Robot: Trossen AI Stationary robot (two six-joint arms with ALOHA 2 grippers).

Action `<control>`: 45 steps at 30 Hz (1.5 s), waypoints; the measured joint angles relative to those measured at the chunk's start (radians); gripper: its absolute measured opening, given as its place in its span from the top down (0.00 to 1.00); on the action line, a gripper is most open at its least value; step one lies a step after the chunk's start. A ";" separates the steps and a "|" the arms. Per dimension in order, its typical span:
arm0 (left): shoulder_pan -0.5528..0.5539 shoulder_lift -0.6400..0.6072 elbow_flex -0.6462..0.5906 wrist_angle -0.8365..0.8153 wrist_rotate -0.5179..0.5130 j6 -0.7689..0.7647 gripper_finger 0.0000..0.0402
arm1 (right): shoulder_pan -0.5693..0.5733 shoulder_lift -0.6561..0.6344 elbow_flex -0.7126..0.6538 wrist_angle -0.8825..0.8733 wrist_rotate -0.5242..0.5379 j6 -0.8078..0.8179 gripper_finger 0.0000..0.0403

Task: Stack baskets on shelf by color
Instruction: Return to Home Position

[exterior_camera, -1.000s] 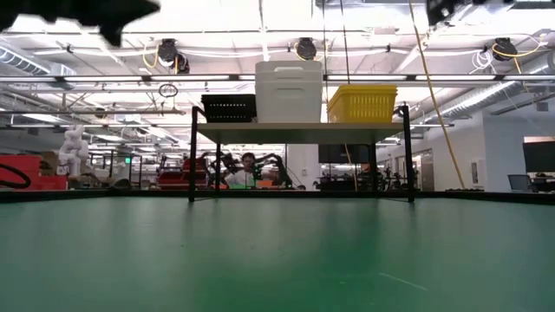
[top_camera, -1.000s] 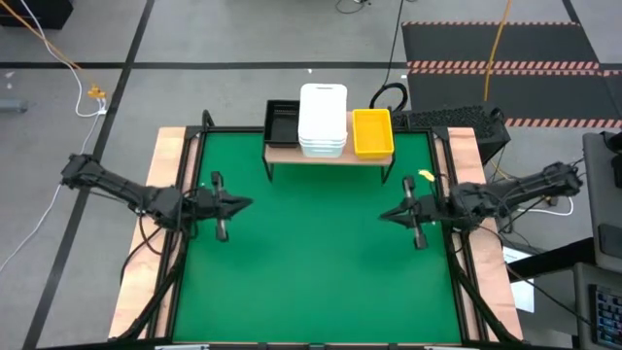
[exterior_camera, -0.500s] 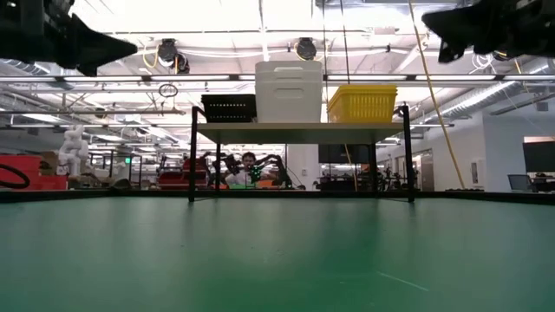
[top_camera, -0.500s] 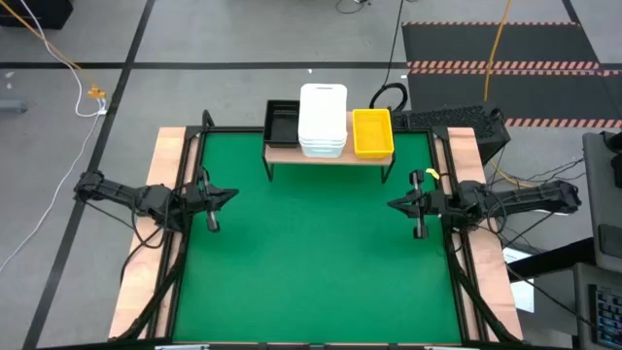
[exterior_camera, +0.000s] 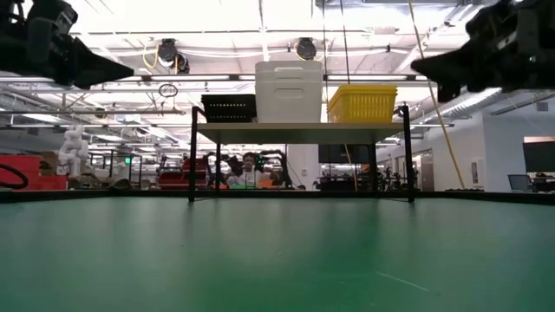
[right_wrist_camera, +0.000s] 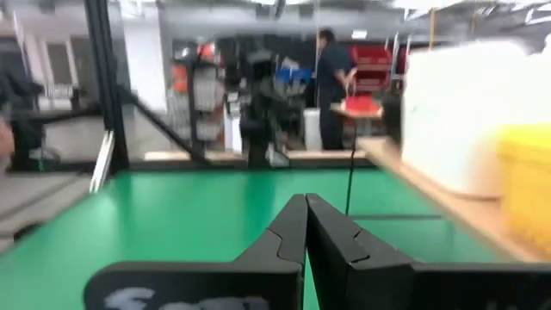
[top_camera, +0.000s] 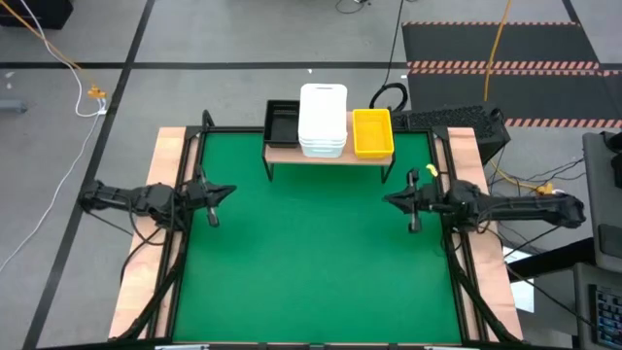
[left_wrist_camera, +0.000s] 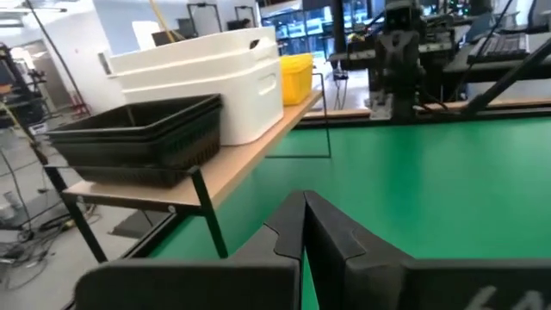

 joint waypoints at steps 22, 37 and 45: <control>0.063 0.009 -0.124 0.167 0.382 -0.033 0.99 | -0.119 -0.109 -0.033 -0.026 -0.359 0.013 1.00; 0.333 0.031 -0.126 0.144 0.578 -0.033 0.99 | -0.229 -0.125 -0.037 -0.152 -0.389 0.028 1.00; 0.369 0.031 -0.126 0.145 0.586 -0.103 0.98 | -0.275 -0.266 -0.037 -0.143 -0.382 0.051 1.00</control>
